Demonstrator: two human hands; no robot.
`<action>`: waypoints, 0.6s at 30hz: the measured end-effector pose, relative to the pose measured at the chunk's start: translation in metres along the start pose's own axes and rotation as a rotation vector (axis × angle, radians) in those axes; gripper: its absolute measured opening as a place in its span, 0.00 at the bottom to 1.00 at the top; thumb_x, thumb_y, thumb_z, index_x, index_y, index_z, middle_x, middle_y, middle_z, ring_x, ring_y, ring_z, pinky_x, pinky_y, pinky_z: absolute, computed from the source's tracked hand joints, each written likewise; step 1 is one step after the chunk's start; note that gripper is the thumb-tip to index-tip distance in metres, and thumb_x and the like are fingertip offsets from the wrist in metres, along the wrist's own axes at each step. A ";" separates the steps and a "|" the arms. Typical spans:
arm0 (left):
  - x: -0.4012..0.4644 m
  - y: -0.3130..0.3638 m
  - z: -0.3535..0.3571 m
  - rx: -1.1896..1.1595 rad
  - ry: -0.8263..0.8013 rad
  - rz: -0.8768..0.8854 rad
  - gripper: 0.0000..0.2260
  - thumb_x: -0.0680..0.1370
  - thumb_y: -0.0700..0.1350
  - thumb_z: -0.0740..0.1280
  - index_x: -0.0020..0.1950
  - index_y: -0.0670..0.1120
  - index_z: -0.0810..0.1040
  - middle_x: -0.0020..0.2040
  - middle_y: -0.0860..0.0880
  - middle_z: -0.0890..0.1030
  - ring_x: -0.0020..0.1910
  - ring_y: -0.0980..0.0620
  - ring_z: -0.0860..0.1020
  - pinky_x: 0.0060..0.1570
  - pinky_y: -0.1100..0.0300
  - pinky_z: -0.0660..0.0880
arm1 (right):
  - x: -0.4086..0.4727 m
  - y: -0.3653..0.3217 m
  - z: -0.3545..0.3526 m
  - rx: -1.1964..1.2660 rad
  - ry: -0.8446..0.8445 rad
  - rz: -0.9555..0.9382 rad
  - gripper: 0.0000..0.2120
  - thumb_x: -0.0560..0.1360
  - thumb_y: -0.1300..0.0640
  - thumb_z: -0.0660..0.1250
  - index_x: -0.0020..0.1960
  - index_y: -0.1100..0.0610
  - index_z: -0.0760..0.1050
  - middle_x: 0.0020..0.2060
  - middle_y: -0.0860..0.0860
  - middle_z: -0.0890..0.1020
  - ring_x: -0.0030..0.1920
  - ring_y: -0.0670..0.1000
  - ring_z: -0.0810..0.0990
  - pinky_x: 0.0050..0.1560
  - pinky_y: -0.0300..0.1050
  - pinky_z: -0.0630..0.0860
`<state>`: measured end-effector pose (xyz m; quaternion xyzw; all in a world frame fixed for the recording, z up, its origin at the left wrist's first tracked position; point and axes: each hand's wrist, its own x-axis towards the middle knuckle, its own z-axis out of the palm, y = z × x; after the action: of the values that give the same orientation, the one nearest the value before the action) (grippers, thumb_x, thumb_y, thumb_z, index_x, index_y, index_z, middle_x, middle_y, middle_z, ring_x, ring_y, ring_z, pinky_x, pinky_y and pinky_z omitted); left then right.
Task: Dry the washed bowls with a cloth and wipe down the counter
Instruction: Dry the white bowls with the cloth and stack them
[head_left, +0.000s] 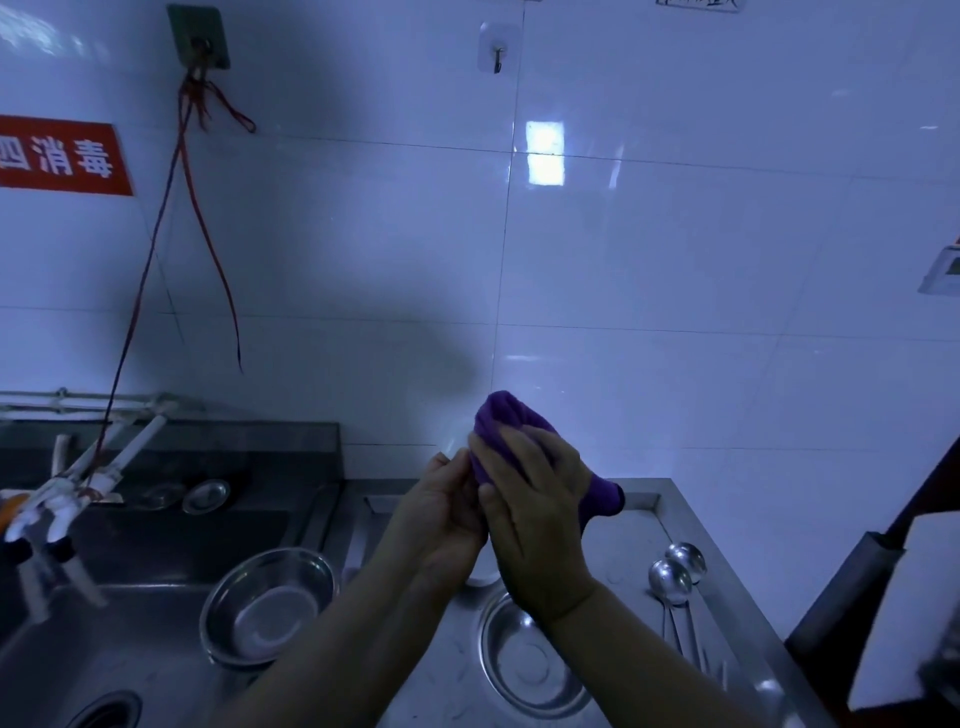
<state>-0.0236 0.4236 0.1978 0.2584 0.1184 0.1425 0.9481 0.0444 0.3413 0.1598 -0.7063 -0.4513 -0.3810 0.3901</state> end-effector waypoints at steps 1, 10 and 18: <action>0.000 0.000 -0.002 -0.015 0.003 -0.010 0.14 0.75 0.43 0.61 0.59 0.40 0.74 0.48 0.43 0.81 0.44 0.50 0.81 0.45 0.58 0.80 | -0.003 0.001 0.000 -0.003 -0.005 -0.024 0.18 0.81 0.51 0.54 0.65 0.54 0.75 0.62 0.52 0.76 0.63 0.54 0.69 0.59 0.56 0.69; -0.006 0.006 -0.013 -0.033 0.016 0.029 0.11 0.80 0.40 0.57 0.54 0.37 0.77 0.51 0.41 0.82 0.44 0.50 0.82 0.45 0.56 0.80 | -0.011 0.018 -0.011 0.575 0.078 0.496 0.15 0.80 0.55 0.53 0.65 0.48 0.70 0.64 0.47 0.71 0.64 0.53 0.69 0.66 0.47 0.67; -0.015 0.019 -0.043 0.497 -0.065 0.068 0.10 0.75 0.39 0.61 0.53 0.41 0.79 0.46 0.42 0.84 0.41 0.50 0.83 0.37 0.61 0.80 | 0.022 0.021 -0.005 0.648 -0.230 0.545 0.13 0.79 0.62 0.58 0.53 0.54 0.81 0.52 0.46 0.83 0.57 0.47 0.76 0.59 0.45 0.71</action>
<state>-0.0540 0.4540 0.1743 0.4919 0.1103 0.1325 0.8534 0.0697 0.3385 0.1765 -0.6784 -0.3852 -0.0218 0.6252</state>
